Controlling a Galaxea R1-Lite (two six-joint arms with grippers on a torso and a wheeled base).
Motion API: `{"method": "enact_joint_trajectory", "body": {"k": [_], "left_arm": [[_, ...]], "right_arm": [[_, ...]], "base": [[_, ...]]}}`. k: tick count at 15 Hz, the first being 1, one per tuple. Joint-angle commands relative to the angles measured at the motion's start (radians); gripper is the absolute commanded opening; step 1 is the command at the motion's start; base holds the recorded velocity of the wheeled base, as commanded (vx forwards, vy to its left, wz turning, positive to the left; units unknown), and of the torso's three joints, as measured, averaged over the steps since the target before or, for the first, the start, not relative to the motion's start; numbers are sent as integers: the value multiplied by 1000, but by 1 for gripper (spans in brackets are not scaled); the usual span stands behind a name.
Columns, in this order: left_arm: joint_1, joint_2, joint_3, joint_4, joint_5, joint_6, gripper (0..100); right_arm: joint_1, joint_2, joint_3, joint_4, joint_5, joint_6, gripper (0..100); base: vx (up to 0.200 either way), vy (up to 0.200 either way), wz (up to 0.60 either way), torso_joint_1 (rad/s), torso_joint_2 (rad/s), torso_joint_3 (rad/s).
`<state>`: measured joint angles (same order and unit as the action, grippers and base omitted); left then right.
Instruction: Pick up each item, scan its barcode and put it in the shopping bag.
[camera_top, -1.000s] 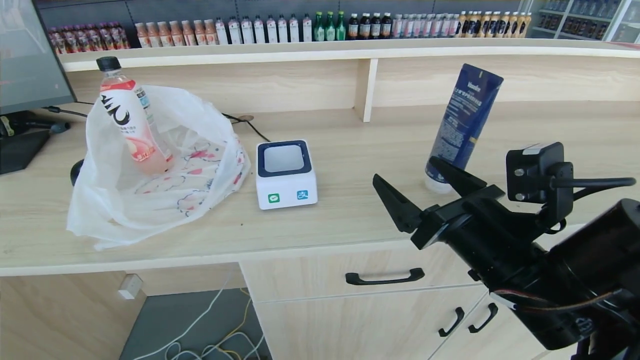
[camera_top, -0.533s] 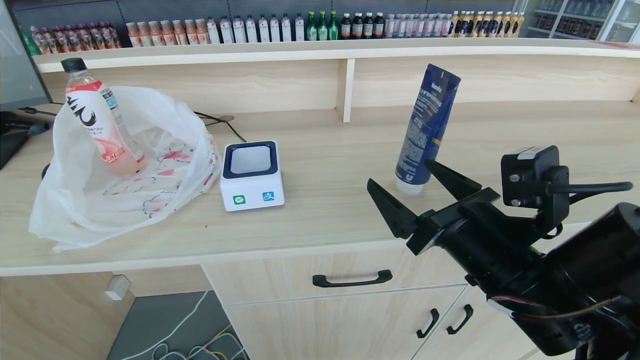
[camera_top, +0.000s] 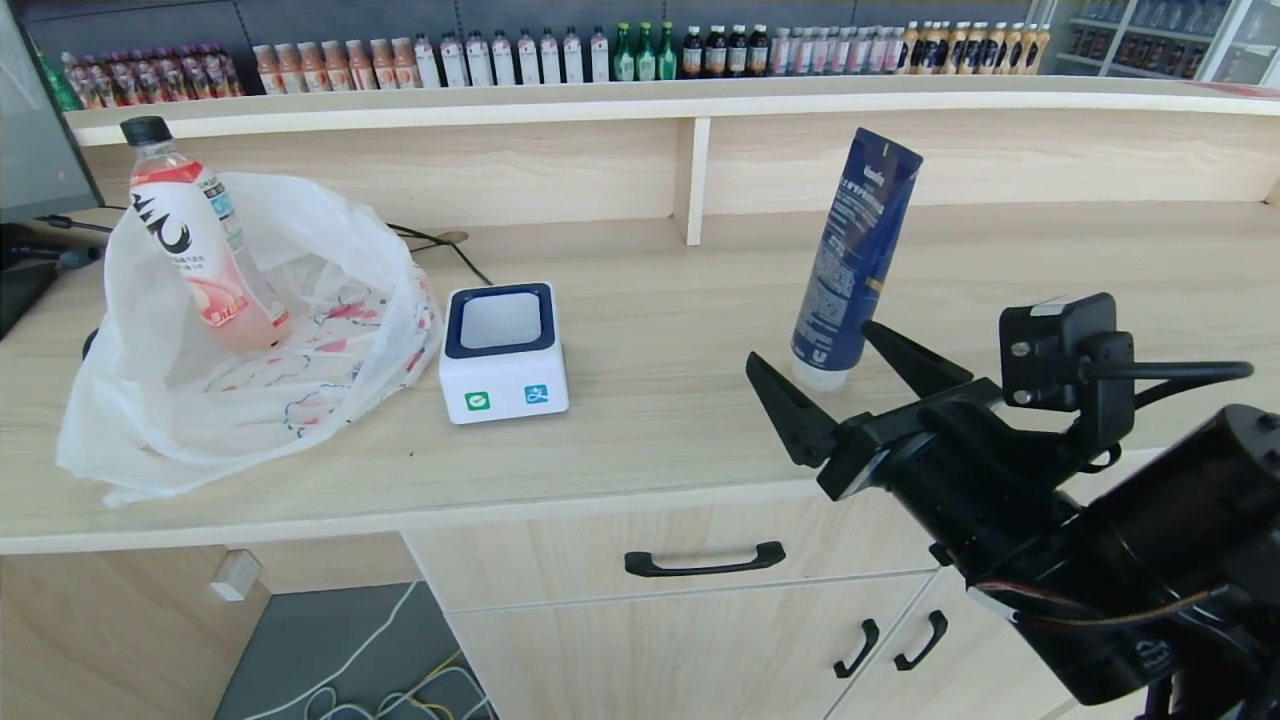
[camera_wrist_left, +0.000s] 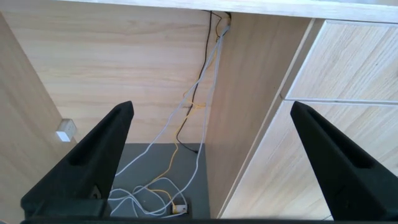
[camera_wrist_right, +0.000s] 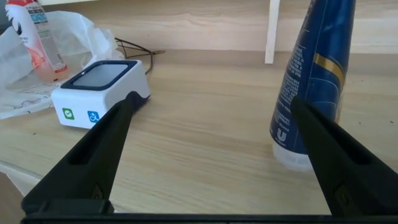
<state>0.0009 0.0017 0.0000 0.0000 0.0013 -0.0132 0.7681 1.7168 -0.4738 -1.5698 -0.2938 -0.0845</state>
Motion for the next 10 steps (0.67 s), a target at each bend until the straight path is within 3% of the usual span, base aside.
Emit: {"method": "enact_joint_trajectory", "body": {"k": [1,3,6,8,10], "left_arm": [[1,0,0,0,0,-1,100],[1,0,0,0,0,-1,100],[1,0,0,0,0,-1,100],[1,0,0,0,0,-1,100],[1,0,0,0,0,-1,100]], "right_arm": [[-1,1,9,-1,-7,2,100],[-4,-13,37,-1,-10,0,100],[-79,-80,107,-1,-7,-1,100],[-115,-92,67,-1,27,-3,100],[-119,-98,-22,102,51,-3,100]], "base": [[0,0,0,0,0,0],[0,0,0,0,0,0],[0,0,0,0,0,0],[0,0,0,0,0,0],[0,0,0,0,0,0]]}}
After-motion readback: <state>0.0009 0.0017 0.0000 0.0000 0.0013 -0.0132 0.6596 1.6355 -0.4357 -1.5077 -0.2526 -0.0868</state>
